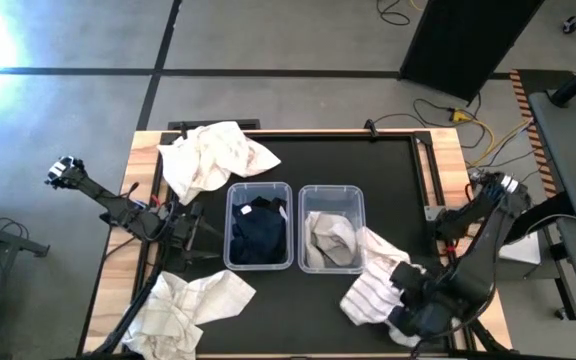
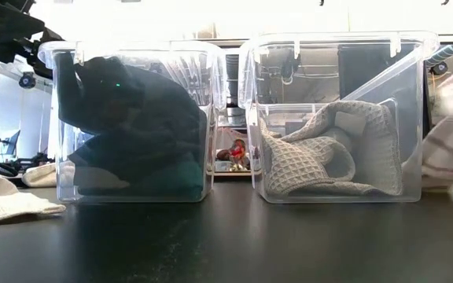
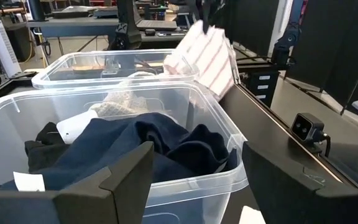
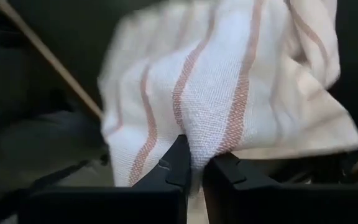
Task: Sort towels by color in basket
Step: Put the bottom right white towel into the right transparent bin
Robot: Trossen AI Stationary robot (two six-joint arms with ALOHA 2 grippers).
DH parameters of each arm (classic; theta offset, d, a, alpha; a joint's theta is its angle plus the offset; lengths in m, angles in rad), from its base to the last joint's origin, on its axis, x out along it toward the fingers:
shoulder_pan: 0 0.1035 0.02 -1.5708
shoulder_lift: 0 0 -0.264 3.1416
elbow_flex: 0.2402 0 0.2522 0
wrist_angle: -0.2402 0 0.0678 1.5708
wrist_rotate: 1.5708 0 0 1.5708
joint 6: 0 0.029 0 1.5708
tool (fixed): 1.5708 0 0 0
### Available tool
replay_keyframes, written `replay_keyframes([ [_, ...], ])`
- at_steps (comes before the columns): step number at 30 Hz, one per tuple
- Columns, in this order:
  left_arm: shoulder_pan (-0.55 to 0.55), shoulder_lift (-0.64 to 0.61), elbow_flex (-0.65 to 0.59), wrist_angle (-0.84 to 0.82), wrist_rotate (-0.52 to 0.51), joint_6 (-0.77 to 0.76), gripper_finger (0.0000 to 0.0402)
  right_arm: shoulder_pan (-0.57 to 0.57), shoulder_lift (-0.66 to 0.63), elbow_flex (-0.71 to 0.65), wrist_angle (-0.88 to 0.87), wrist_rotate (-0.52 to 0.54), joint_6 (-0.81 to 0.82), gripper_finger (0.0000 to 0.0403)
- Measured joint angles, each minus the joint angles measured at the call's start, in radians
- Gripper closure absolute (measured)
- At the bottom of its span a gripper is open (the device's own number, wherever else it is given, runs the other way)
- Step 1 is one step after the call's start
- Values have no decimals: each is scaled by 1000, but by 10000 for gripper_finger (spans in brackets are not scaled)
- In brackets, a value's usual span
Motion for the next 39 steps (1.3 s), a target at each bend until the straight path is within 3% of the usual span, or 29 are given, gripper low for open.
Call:
replay_keyframes([
  [3,0,0,-1,-1,0,-6,170,13,-68,0,15,39,1,384],
  [7,0,1,-4,0,0,-6,170,24,-170,6,127,255,-101,384],
  [13,0,3,-6,14,0,-7,170,2,-297,10,467,630,-626,385],
  [19,0,19,-6,20,0,-27,170,-59,-337,10,738,853,-1190,385],
  [27,0,53,-14,31,0,-54,170,-183,-342,10,743,1216,-1476,385],
  [35,0,80,-14,64,0,-55,170,-316,-312,4,744,1238,-1458,385],
  [39,0,89,-14,66,0,-55,170,-350,-263,2,747,1181,-1407,385],
])
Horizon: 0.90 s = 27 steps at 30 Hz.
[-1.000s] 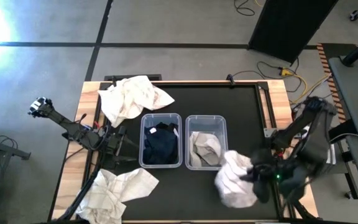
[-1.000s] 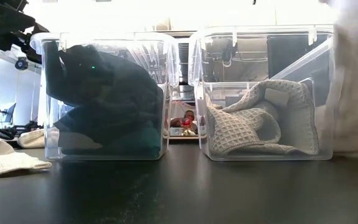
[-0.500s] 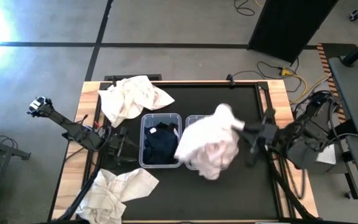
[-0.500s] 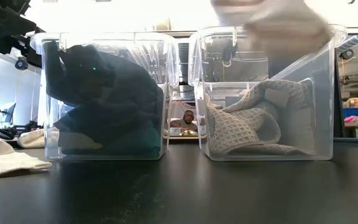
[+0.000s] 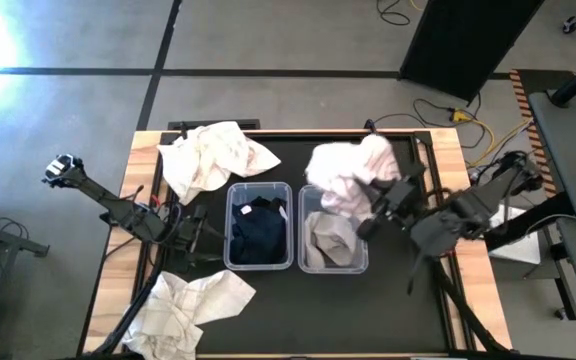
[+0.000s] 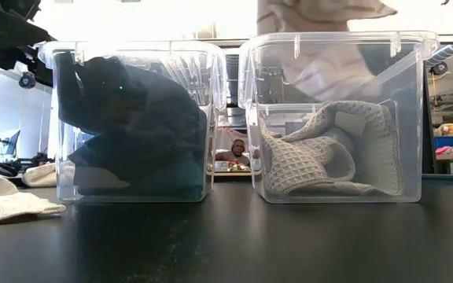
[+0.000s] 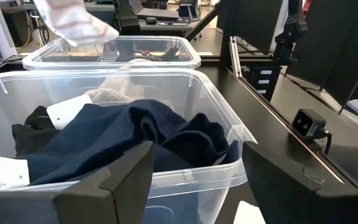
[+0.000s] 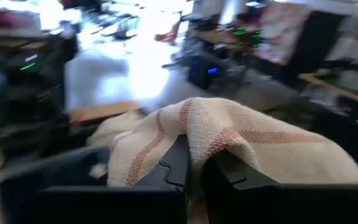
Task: Sort towels by color in basket
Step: Put the bottom right white towel into the right transparent bin
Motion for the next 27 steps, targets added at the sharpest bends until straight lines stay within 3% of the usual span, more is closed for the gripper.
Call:
replay_keyframes([
  [3,0,5,0,0,0,0,170,1,37,0,16,-107,3,385],
  [9,0,10,0,2,0,-1,170,1,68,0,-50,-479,-10,385],
  [11,0,10,0,3,0,-5,170,-2,63,0,-112,-556,30,385],
  [16,0,10,0,4,0,-10,170,-17,45,11,-454,-531,182,385],
  [20,0,10,0,7,0,-10,170,-50,64,9,-676,-365,282,385],
  [24,0,10,0,7,-1,-10,170,-108,116,6,-661,-341,221,385],
  [27,0,10,0,7,-24,-10,170,-159,173,6,-577,-484,56,385],
])
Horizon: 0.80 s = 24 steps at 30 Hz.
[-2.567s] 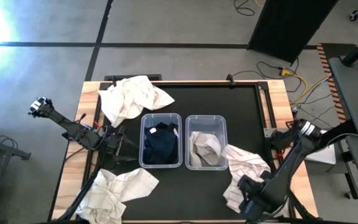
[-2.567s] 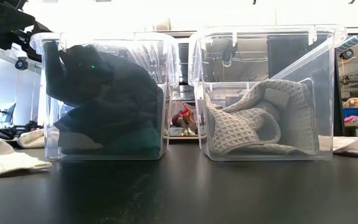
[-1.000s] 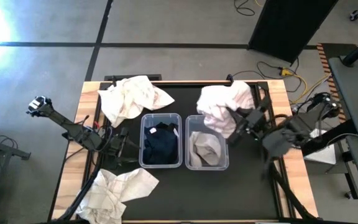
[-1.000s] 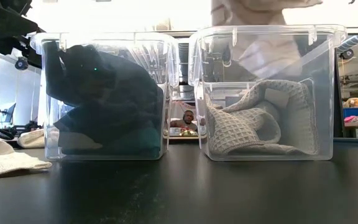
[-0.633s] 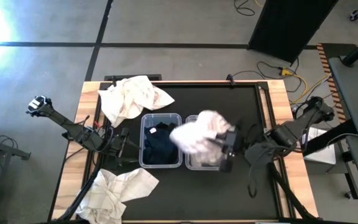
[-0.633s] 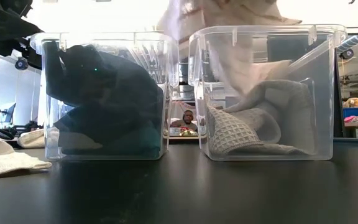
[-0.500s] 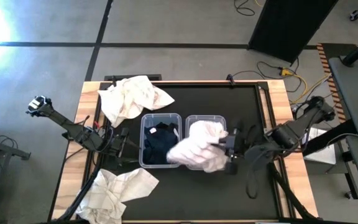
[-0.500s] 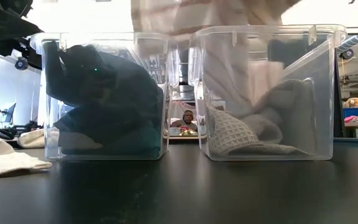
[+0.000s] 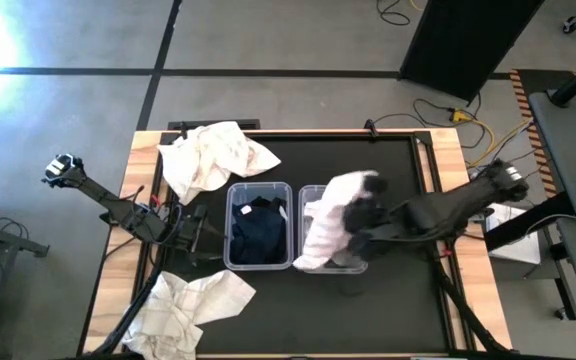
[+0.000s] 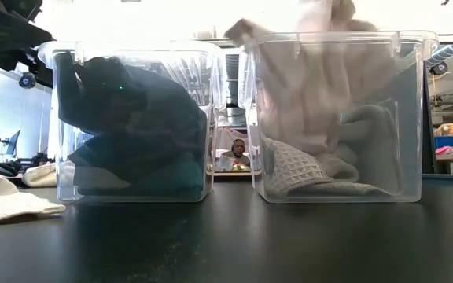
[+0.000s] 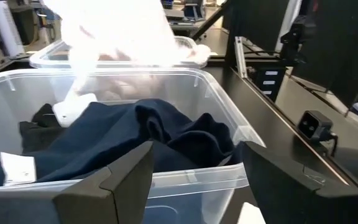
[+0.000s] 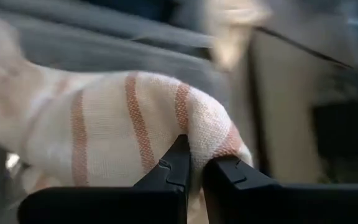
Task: Sort towels by color in basket
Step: Put the bottom right white towel into the right transparent bin
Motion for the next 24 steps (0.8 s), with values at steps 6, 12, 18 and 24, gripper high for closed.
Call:
replay_keyframes([
  [6,0,7,0,0,-14,0,170,-90,162,-2,158,-238,-249,385],
  [12,0,8,0,0,-13,-8,170,-209,296,-2,159,-439,-274,385],
  [18,0,8,0,-5,-11,-8,170,-282,393,7,170,-953,-201,384],
  [24,0,14,0,-6,-10,-6,170,-285,403,31,168,-1015,-65,358],
])
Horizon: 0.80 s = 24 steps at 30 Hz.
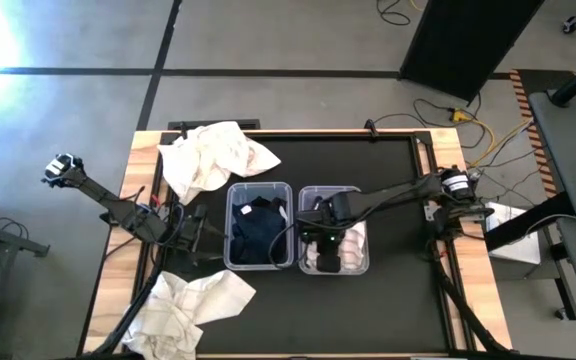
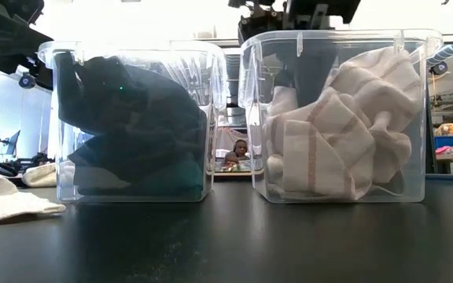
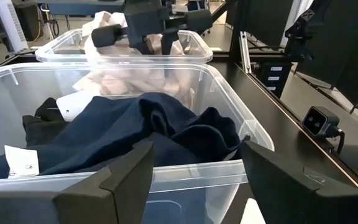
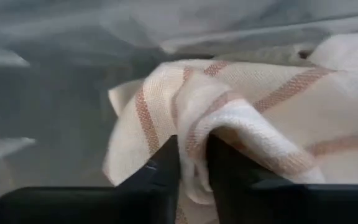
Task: Sort towels by color in basket
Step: Put the bottom right white towel into the right transparent bin
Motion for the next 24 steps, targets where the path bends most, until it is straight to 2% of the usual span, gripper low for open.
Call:
replay_keyframes([
  [6,0,3,0,1,0,-2,170,9,-42,53,-15,0,97,288],
  [10,0,5,0,1,0,-2,170,15,-95,89,-90,16,109,238],
  [12,0,6,0,0,0,-2,170,25,-128,109,-172,131,143,218],
  [16,0,7,0,0,1,-2,170,67,-190,113,-377,543,255,195],
  [18,0,9,0,1,3,-2,170,89,-210,90,-452,655,317,190],
  [21,0,12,0,2,4,-2,170,101,-224,48,-477,655,368,189],
  [24,0,12,0,3,4,-2,170,104,-209,18,-420,571,359,188],
])
